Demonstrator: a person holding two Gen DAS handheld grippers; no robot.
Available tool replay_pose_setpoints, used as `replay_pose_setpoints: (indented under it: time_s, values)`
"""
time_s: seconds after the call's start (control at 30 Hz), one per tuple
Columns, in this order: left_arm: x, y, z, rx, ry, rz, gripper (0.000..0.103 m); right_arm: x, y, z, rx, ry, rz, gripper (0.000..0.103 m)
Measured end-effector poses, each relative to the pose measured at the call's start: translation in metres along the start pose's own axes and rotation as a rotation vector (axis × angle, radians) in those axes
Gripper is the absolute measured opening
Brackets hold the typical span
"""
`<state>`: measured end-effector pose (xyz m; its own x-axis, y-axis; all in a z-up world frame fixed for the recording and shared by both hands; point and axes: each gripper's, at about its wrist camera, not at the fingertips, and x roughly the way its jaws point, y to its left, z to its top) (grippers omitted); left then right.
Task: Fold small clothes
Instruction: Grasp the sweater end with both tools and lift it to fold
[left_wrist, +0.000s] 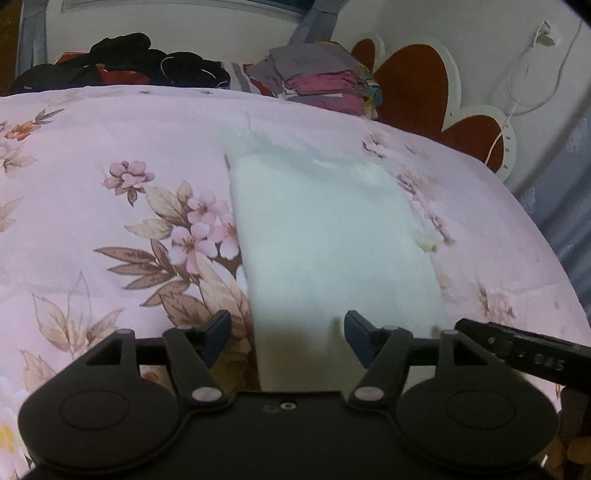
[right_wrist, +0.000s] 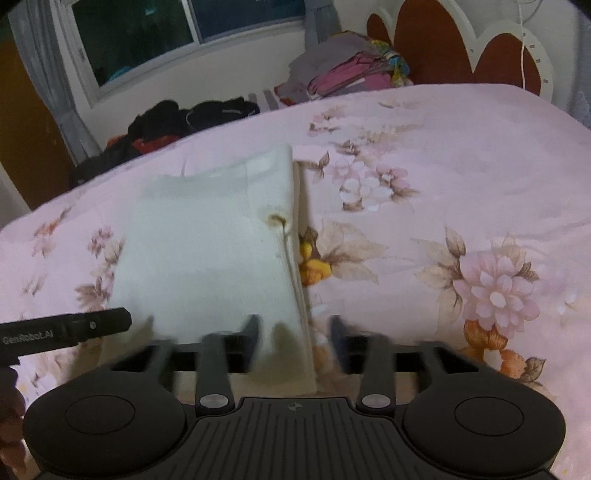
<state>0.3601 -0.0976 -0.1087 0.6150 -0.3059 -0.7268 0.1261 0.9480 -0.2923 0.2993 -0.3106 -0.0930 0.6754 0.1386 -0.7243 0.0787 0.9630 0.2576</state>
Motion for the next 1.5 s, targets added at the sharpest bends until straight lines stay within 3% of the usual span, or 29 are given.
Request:
replay_pose_setpoints:
  time_s: [0.2, 0.63, 0.8, 0.87, 0.9, 1.1, 1.13, 1.2, 1.27, 1.3, 1.37, 1.5]
  values:
    - [0.004, 0.001, 0.015, -0.026, -0.027, 0.015, 0.070, 0.009, -0.001, 0.019, -0.037, -0.012, 0.023, 0.060]
    - [0.039, 0.010, 0.041, -0.095, -0.026, 0.036, 0.070, 0.073, -0.031, 0.070, 0.080, 0.022, 0.178, 0.060]
    - [0.054, 0.014, 0.044, -0.134, -0.008, -0.013, 0.070, 0.106, -0.042, 0.078, 0.129, 0.075, 0.225, 0.061]
    - [0.060, 0.018, 0.043, -0.154, 0.008, -0.048, 0.071, 0.115, -0.045, 0.078, 0.141, 0.089, 0.253, 0.073]
    - [0.063, 0.019, 0.043, -0.162, 0.016, -0.063, 0.072, 0.119, -0.045, 0.077, 0.140, 0.093, 0.264, 0.074]
    - [0.071, 0.021, 0.041, -0.184, 0.013, -0.108, 0.069, 0.124, -0.039, 0.075, 0.116, 0.087, 0.310, 0.074]
    - [0.072, 0.021, 0.041, -0.188, 0.013, -0.110, 0.066, 0.125, -0.037, 0.075, 0.113, 0.090, 0.317, 0.073]
    - [0.072, 0.022, 0.041, -0.199, 0.017, -0.118, 0.057, 0.127, -0.036, 0.073, 0.142, 0.118, 0.365, 0.058]
    - [0.070, 0.021, 0.043, -0.202, 0.021, -0.119, 0.047, 0.127, -0.032, 0.073, 0.125, 0.116, 0.354, 0.055]
    - [0.069, 0.020, 0.044, -0.196, 0.020, -0.112, 0.046, 0.127, -0.031, 0.074, 0.121, 0.118, 0.352, 0.054]
    - [0.066, 0.014, 0.045, -0.181, 0.014, -0.096, 0.040, 0.127, -0.032, 0.075, 0.142, 0.132, 0.370, 0.040]
    - [0.058, 0.007, 0.047, -0.154, -0.004, -0.072, 0.037, 0.116, -0.029, 0.076, 0.150, 0.110, 0.377, 0.034]
